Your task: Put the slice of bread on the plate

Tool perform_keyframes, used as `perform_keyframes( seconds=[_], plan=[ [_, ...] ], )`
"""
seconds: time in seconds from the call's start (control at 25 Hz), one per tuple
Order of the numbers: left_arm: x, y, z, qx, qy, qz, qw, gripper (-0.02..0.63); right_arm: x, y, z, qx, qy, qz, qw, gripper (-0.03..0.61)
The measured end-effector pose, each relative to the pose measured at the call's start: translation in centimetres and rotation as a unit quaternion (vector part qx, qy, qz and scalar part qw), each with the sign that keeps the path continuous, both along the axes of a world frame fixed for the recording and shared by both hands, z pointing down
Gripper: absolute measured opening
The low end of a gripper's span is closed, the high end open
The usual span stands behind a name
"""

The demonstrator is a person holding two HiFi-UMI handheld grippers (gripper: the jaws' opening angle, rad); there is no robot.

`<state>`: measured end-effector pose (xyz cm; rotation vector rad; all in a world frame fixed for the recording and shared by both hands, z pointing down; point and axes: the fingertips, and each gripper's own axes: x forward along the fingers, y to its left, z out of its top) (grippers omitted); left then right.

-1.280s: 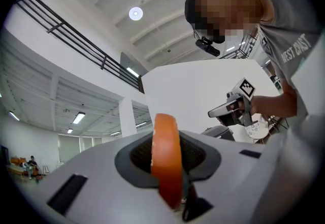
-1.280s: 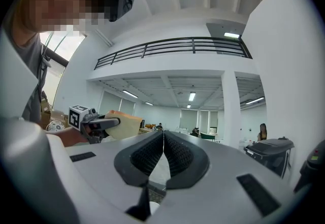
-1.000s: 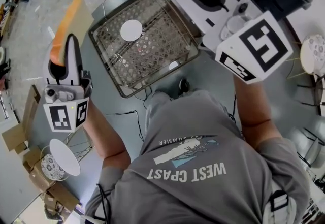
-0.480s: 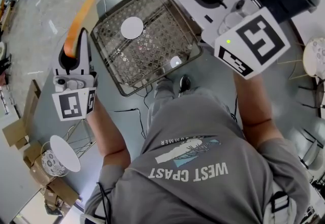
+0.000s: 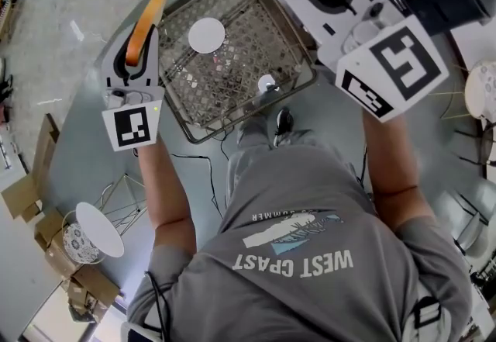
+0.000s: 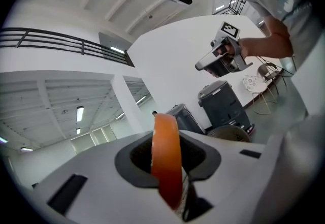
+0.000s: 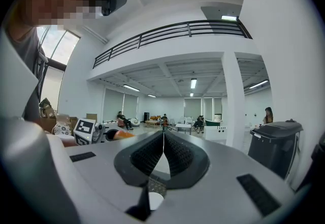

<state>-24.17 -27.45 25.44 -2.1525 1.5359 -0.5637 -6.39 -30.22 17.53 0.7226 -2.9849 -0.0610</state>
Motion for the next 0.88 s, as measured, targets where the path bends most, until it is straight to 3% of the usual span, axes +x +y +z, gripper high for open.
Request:
perform_keyframes(
  seconds=[0.24,0.56,0.88],
  plan=[
    [-1.4,-2.0,4.2,-0.034,-0.033,-0.006,0.9989,0.095,-1.3,-0.5,1.4,-0.014,0.007,0.002,1.0,0.006],
    [-2.2,-4.6,9.6,-0.058,-0.043,-0.006,0.9974,0.096,-2.4,-1.3,3.0,-0.028,0.016,0.006,0.999,0.006],
    [-3.0,-6.4,16.2,-0.103,-0.087,-0.012,0.9908,0.095,-2.9,-2.0,4.7,-0.045,0.025,0.011,0.999,0.006]
  ],
)
